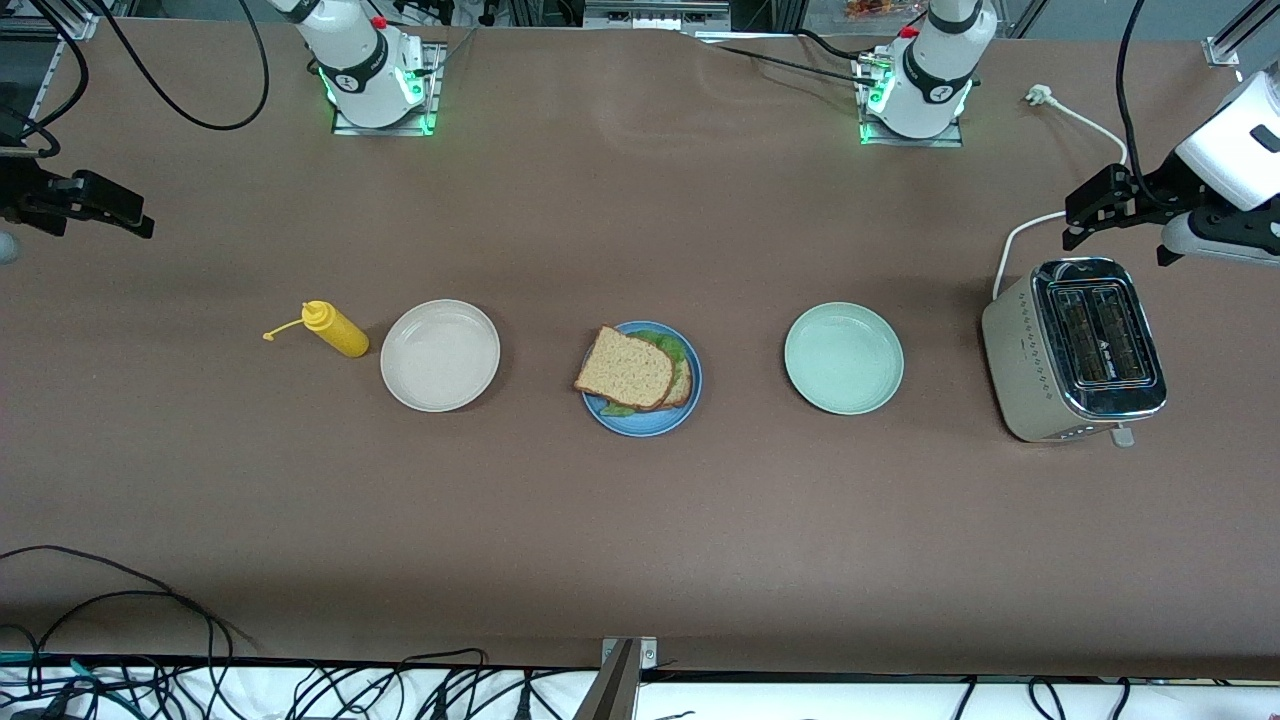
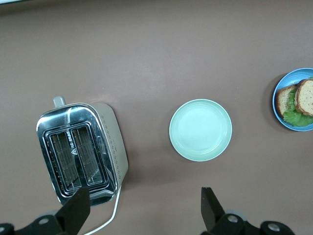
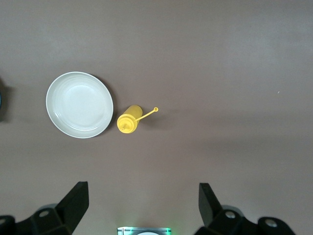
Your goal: Make sandwich in blue plate with both arms
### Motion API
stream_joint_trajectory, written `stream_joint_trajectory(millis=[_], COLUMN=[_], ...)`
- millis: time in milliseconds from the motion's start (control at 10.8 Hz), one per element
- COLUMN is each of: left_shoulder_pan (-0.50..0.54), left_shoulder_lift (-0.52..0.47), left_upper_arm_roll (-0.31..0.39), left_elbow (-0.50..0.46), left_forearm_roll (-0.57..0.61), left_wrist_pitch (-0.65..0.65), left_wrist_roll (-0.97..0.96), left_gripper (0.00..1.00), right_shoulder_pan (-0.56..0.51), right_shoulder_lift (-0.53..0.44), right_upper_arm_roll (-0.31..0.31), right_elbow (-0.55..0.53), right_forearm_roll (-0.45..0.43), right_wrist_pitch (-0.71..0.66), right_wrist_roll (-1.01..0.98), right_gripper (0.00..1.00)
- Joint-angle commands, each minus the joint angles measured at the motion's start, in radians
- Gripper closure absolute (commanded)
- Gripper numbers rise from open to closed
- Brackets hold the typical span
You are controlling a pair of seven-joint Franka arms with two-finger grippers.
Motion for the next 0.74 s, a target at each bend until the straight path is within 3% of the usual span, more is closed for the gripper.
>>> stream_joint_trajectory(millis=[0, 650], left_shoulder_pan=[0.023, 0.021], left_shoulder_lift=[-0.034, -0.023], left_upper_arm_roll=[0.007, 0.004], left_elbow=[-0.038, -0.024], left_forearm_roll=[-0.032, -0.005], left_wrist_pitch=[0.005, -0.001], left_wrist_roll=[0.027, 0.027], left_gripper=[0.0, 0.0], right_shoulder_pan=[0.005, 0.005], right_shoulder_lift=[0.007, 0.009], right_upper_arm_roll=[-0.002, -0.002], right_elbow=[0.023, 0.024], right_forearm_roll=[-0.001, -0.001], right_wrist_pitch=[-0.004, -0.002], right_wrist_roll=[0.013, 0.014], right_gripper=[0.0, 0.0])
